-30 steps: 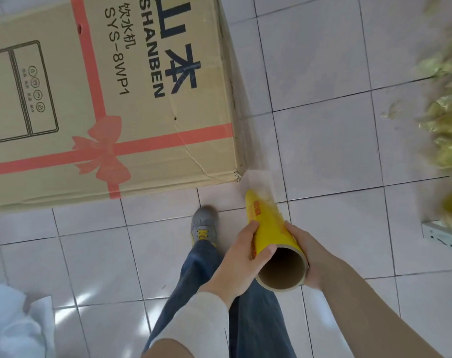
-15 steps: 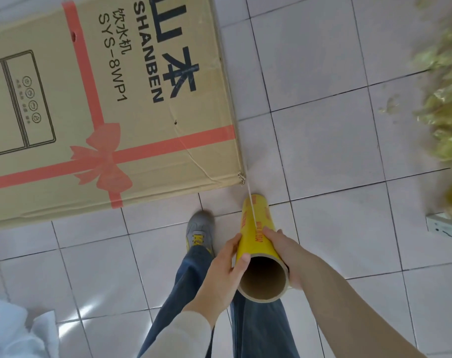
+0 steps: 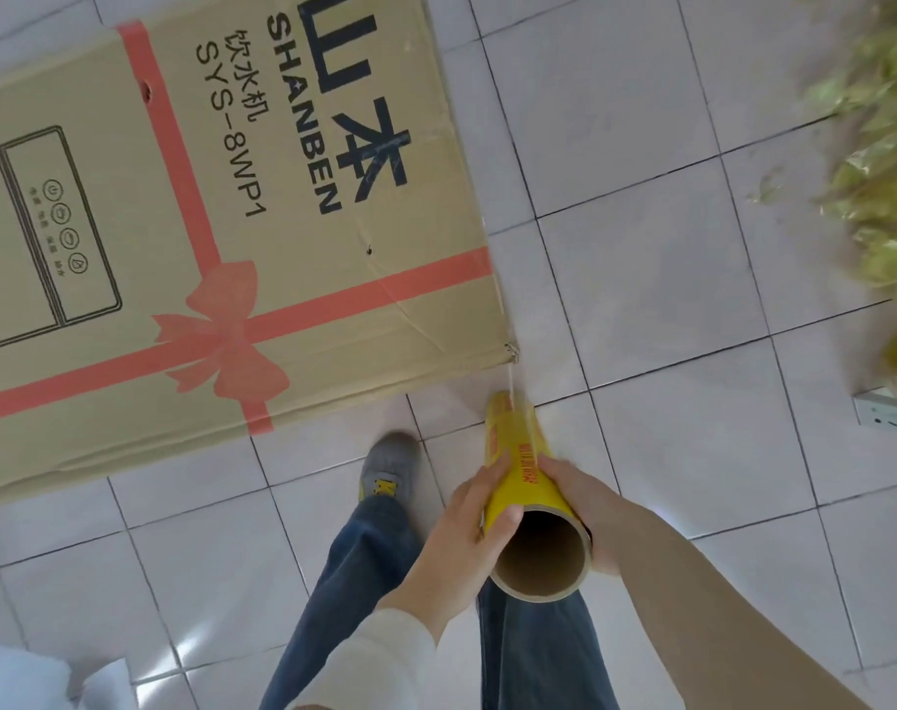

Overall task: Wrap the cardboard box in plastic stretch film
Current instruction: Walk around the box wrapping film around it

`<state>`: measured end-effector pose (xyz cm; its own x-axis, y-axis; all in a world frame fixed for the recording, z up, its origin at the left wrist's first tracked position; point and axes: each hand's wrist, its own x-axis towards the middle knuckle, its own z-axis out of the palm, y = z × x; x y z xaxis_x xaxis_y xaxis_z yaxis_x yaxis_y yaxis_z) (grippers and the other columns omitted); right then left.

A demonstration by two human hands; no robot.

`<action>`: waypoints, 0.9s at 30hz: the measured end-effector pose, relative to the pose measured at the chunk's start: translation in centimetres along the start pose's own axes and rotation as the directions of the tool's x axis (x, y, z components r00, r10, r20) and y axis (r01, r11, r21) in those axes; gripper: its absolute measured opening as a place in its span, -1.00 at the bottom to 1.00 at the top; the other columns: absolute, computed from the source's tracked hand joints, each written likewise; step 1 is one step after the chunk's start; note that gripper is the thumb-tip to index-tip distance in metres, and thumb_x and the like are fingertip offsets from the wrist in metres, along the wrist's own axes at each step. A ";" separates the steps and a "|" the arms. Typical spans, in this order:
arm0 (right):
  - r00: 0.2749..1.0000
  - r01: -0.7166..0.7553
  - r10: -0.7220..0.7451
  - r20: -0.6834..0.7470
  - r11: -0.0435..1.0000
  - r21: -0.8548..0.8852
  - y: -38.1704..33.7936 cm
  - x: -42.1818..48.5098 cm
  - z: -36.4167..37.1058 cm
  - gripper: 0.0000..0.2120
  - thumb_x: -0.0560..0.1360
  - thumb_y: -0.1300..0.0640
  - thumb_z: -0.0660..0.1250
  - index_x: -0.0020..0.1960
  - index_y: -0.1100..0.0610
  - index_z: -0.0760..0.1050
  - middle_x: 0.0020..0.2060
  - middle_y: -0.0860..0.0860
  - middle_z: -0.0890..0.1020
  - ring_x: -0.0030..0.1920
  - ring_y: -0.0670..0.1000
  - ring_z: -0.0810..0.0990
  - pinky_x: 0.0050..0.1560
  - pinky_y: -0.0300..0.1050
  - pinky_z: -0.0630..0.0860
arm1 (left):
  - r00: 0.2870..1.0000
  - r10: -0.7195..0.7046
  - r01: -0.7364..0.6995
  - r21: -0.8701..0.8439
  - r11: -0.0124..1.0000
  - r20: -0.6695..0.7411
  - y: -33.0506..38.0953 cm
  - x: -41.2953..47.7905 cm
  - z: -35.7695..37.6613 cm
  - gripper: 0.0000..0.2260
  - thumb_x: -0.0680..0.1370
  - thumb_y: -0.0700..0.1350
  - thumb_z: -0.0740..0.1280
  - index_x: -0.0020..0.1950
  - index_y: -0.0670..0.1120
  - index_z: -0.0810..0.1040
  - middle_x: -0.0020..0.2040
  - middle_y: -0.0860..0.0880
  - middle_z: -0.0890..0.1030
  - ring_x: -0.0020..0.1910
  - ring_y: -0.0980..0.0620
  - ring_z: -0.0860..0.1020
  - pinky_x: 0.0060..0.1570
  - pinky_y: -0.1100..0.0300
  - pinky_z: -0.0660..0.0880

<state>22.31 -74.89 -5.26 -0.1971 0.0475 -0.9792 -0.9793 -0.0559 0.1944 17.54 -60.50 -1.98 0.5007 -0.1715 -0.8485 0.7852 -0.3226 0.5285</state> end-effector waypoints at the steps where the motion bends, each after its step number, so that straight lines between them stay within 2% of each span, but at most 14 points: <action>1: 1.000 -0.009 0.010 -0.012 0.999 0.047 0.2 0.3 0.2 -0.44 0.53 -0.20 0.23 0.45 -0.01 0.25 0.11 0.20 0.58 -0.03 0.19 0.62 -0.07 0.04 0.60 | 1.000 0.016 -0.016 0.033 0.999 0.016 -0.4 -0.1 -0.6 -0.50 0.34 0.41 0.08 0.27 0.42 0.13 0.31 0.15 0.34 0.26 0.19 0.38 0.14 0.43 0.34; 3: 1.000 -0.028 0.027 0.011 0.989 0.144 0.9 0.4 0.9 -0.54 0.57 -0.18 0.17 0.34 0.07 0.34 0.09 0.23 0.60 0.02 0.22 0.62 0.07 0.10 0.58 | 0.999 0.025 -0.027 0.056 0.998 0.037 -1.2 -0.3 -2.0 -0.49 0.32 0.39 0.11 0.26 0.39 0.19 0.31 0.09 0.36 0.23 0.18 0.40 0.17 0.35 0.38; 5: 0.999 -0.016 0.008 0.046 0.984 0.178 1.9 0.9 1.4 -0.56 0.60 -0.16 0.12 0.32 0.13 0.36 0.11 0.24 0.60 0.07 0.22 0.61 0.09 0.12 0.57 | 0.999 0.024 -0.025 0.056 0.998 0.033 -1.7 -0.6 -3.3 -0.53 0.37 0.35 0.15 0.26 0.35 0.23 0.28 0.05 0.39 0.19 0.17 0.43 0.20 0.22 0.43; 10: 0.994 0.047 -0.070 0.081 0.965 0.258 4.5 1.1 3.4 -0.50 0.56 -0.21 0.15 0.23 0.18 0.47 -0.01 0.22 0.64 -0.09 0.17 0.61 -0.17 -0.03 0.55 | 0.999 0.043 -0.044 0.050 0.998 0.016 -2.6 -1.8 -5.4 -0.59 0.48 0.17 0.21 0.32 0.18 0.28 0.21 0.09 0.48 0.14 0.25 0.48 0.05 0.41 0.45; 12: 0.988 0.072 -0.109 0.113 0.953 0.294 5.4 1.4 4.3 -0.51 0.54 -0.21 0.17 0.14 0.19 0.51 -0.15 0.19 0.68 -0.20 0.12 0.64 -0.24 -0.09 0.56 | 0.999 0.032 -0.033 0.067 0.997 0.013 -3.4 -2.7 -5.4 -0.60 0.50 0.16 0.18 0.32 0.15 0.29 0.10 0.17 0.55 0.07 0.34 0.50 -0.04 0.49 0.44; 14: 0.987 0.056 -0.102 0.120 0.939 0.340 6.1 2.0 5.3 -0.55 0.52 -0.21 0.21 0.08 0.18 0.50 -0.29 0.16 0.68 -0.32 0.09 0.64 -0.35 -0.15 0.56 | 1.000 0.004 -0.001 0.116 0.993 -0.020 -4.4 -3.5 -5.1 -0.72 0.57 0.12 0.13 0.27 0.16 0.28 0.03 0.16 0.58 -0.02 0.43 0.50 -0.12 0.52 0.44; 15: 0.989 0.036 -0.082 0.121 0.940 0.339 6.7 2.3 5.8 -0.55 0.50 -0.21 0.23 0.11 0.17 0.49 -0.25 0.16 0.69 -0.30 0.11 0.65 -0.35 -0.14 0.58 | 0.999 -0.010 0.016 0.141 0.990 -0.044 -5.1 -3.9 -5.0 -0.75 0.58 0.14 0.10 0.24 0.18 0.27 0.02 0.11 0.59 -0.06 0.42 0.51 -0.15 0.50 0.46; 17: 0.992 0.031 -0.069 0.107 0.945 0.324 7.3 2.6 6.6 -0.45 0.47 -0.24 0.28 0.28 0.12 0.41 -0.02 0.22 0.67 -0.14 0.18 0.66 -0.24 -0.05 0.60 | 0.998 -0.013 0.027 0.253 0.967 -0.056 -5.8 -4.3 -5.4 -0.72 0.53 0.27 0.05 0.20 0.24 0.28 0.04 0.09 0.59 -0.08 0.33 0.55 -0.14 0.45 0.49; 19: 0.995 0.028 -0.058 0.087 0.948 0.316 7.6 3.3 6.8 -0.33 0.45 -0.27 0.29 0.43 0.06 0.28 0.11 0.25 0.62 -0.06 0.22 0.65 -0.18 0.01 0.60 | 1.000 0.011 -0.017 0.369 0.929 0.019 -5.8 -4.1 -6.6 -0.69 0.52 0.28 0.06 0.20 0.23 0.31 0.17 0.18 0.50 0.11 0.27 0.48 0.07 0.35 0.46; 21: 0.995 0.015 -0.045 0.093 0.955 0.297 7.6 3.5 6.9 -0.18 0.36 -0.35 0.33 0.47 0.01 0.20 0.11 0.25 0.62 -0.03 0.24 0.66 -0.14 0.05 0.62 | 0.993 0.008 -0.056 0.413 0.909 0.117 -4.8 -3.7 -7.6 -0.52 0.50 0.26 0.16 0.38 0.16 0.21 0.33 0.31 0.23 0.29 0.31 0.26 0.28 0.28 0.29; 23: 0.993 0.028 -0.060 0.106 0.960 0.280 7.6 4.0 6.8 -0.03 0.18 -0.43 0.40 0.45 0.00 0.26 0.12 0.24 0.62 0.04 0.26 0.65 0.02 0.16 0.60 | 0.973 -0.004 -0.089 0.389 0.917 0.232 -2.8 -3.2 -8.0 -0.45 0.49 0.21 0.24 0.41 0.22 0.10 0.30 0.42 0.11 0.25 0.37 0.22 0.21 0.46 0.20; 24: 0.992 0.038 -0.069 0.104 0.961 0.273 7.4 3.6 7.0 -0.05 0.17 -0.44 0.40 0.41 0.03 0.33 0.12 0.24 0.63 0.07 0.26 0.64 0.11 0.19 0.57 | 0.957 0.000 -0.126 0.415 0.901 0.289 -1.9 -3.0 -8.0 -0.49 0.51 0.15 0.26 0.39 0.23 0.11 0.24 0.44 0.18 0.20 0.36 0.28 0.12 0.56 0.21; 25: 0.988 0.034 -0.077 0.132 0.952 0.305 7.1 2.9 7.4 -0.17 0.27 -0.42 0.35 0.35 0.09 0.40 0.09 0.24 0.63 0.07 0.25 0.64 0.15 0.18 0.55 | 0.948 0.007 -0.160 0.458 0.874 0.317 -1.3 -2.8 -7.8 -0.51 0.53 0.11 0.26 0.40 0.19 0.14 0.21 0.36 0.28 0.17 0.30 0.33 0.07 0.55 0.23; 27: 0.984 0.011 -0.074 0.161 0.932 0.362 7.4 2.9 7.5 -0.40 0.52 -0.30 0.14 0.24 0.20 0.46 0.00 0.24 0.64 -0.03 0.22 0.63 0.05 0.11 0.57 | 0.952 0.030 -0.197 0.535 0.821 0.304 -1.2 -2.6 -7.9 -0.48 0.53 0.13 0.24 0.44 0.10 0.16 0.29 0.14 0.36 0.26 0.14 0.34 0.16 0.37 0.24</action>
<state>14.16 -67.73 -6.21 -0.1286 0.2119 -0.9688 -0.9313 0.3099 0.1914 18.11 -52.33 -0.21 0.3891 -0.4563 -0.8003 0.3514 -0.7295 0.5868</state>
